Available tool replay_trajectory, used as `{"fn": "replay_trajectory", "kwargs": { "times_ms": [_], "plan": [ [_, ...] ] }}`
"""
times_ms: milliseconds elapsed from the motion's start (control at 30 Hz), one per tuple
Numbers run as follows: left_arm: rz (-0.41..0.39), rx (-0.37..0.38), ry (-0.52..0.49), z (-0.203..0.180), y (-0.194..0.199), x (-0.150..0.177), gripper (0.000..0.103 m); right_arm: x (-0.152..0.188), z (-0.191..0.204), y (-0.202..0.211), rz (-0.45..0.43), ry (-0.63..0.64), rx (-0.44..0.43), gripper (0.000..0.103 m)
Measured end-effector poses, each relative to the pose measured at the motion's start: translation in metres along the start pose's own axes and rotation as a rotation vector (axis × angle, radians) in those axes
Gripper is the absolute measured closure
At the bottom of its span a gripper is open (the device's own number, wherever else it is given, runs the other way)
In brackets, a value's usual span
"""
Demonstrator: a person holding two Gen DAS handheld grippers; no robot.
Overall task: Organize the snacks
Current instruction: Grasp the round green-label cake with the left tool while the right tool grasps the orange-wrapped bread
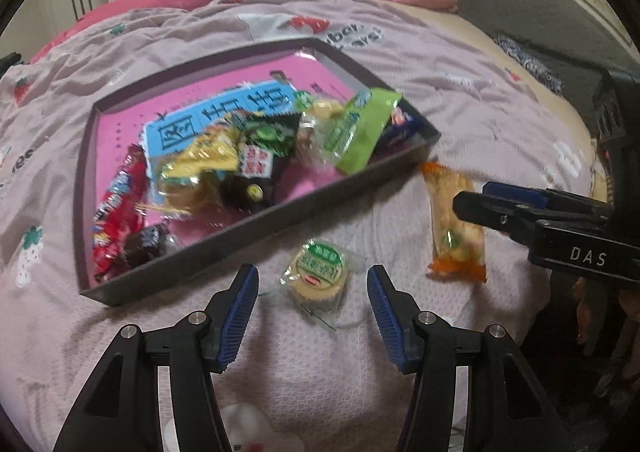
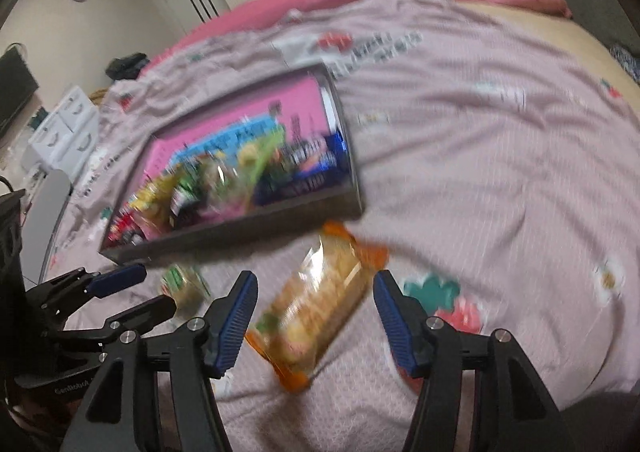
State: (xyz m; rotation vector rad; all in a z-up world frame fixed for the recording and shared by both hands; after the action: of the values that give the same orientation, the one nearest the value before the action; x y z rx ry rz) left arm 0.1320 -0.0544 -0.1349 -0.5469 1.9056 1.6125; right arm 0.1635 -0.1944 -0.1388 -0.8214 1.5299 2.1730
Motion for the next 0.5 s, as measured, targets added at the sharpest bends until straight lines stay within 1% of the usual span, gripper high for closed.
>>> {"fn": "replay_trajectory", "kwargs": {
  "times_ms": [167, 300, 367, 433, 500],
  "plan": [
    [0.009, -0.020, -0.024, 0.000, -0.007, 0.004, 0.045, 0.009, 0.003, -0.012, 0.037, 0.001, -0.002, 0.043],
    [0.008, -0.019, -0.033, 0.001, -0.012, 0.001, 0.045, 0.008, 0.007, -0.021, 0.035, 0.040, 0.010, 0.044],
    [0.013, -0.015, -0.035, 0.001, -0.016, 0.001, 0.045, 0.008, 0.008, -0.026, 0.038, 0.071, 0.025, 0.048],
    [0.019, -0.013, -0.035, 0.001, -0.021, 0.002, 0.045, 0.011, 0.008, -0.032, 0.055, 0.113, 0.039, 0.050],
    [0.022, -0.008, -0.033, 0.000, -0.025, 0.003, 0.045, 0.011, 0.008, -0.033, 0.058, 0.130, 0.042, 0.052]
  ]
}}
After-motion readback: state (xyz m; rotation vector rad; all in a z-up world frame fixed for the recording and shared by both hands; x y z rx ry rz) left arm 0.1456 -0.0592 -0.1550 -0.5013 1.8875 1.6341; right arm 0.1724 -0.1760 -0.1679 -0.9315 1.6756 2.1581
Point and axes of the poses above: each gripper's, at about its wrist camera, not at the fingertips, and y roughly against the way its jaws point, z to its left, x to its underside, the point moved 9 cm from there along -y, roughly the way its jaws point, and after that the axes turned 11 degrees about -z, right-handed, at the moved point
